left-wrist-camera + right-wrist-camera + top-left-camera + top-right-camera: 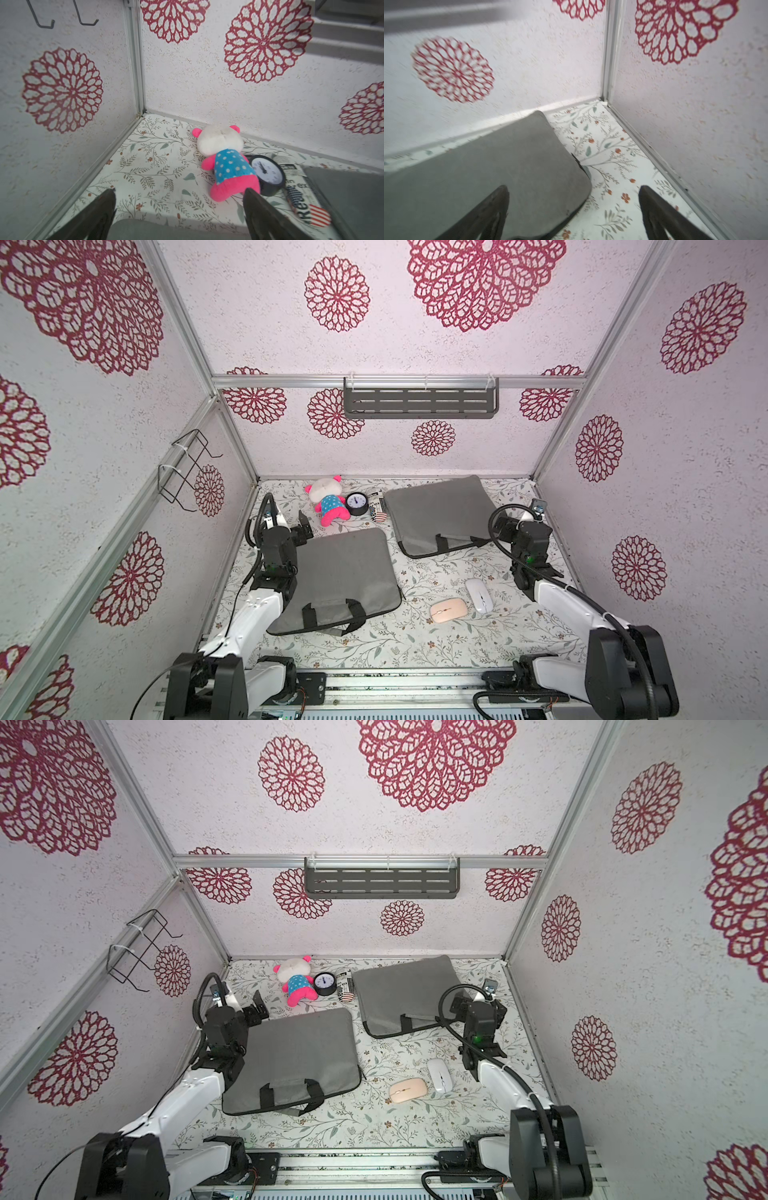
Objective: Put the mouse into the laptop bag
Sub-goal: Unzip the zipper on the zippered laptop bag.
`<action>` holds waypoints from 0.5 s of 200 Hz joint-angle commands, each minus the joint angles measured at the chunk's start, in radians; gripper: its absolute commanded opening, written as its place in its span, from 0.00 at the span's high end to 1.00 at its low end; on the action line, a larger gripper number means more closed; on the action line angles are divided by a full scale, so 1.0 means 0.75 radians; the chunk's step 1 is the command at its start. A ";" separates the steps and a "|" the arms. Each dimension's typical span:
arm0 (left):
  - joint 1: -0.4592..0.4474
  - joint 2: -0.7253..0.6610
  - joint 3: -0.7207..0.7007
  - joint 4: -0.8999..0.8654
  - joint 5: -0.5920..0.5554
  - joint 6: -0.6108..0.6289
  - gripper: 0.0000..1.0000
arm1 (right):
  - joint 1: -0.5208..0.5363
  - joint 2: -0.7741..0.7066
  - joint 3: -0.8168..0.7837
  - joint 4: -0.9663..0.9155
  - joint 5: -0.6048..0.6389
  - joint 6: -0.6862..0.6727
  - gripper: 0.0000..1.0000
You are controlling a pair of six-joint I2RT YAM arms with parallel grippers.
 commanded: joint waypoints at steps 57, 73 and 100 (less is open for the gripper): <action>0.374 -0.207 0.177 -1.190 0.357 -0.992 0.02 | 0.588 -0.213 -0.374 0.236 -0.304 0.069 0.03; 0.339 -0.278 0.201 -1.308 0.299 -0.916 0.02 | 0.731 -0.040 -0.348 0.259 -0.238 0.002 0.06; 0.309 -0.483 0.103 -1.399 0.365 -0.960 0.02 | 0.923 0.256 -0.249 0.239 -0.147 -0.077 0.13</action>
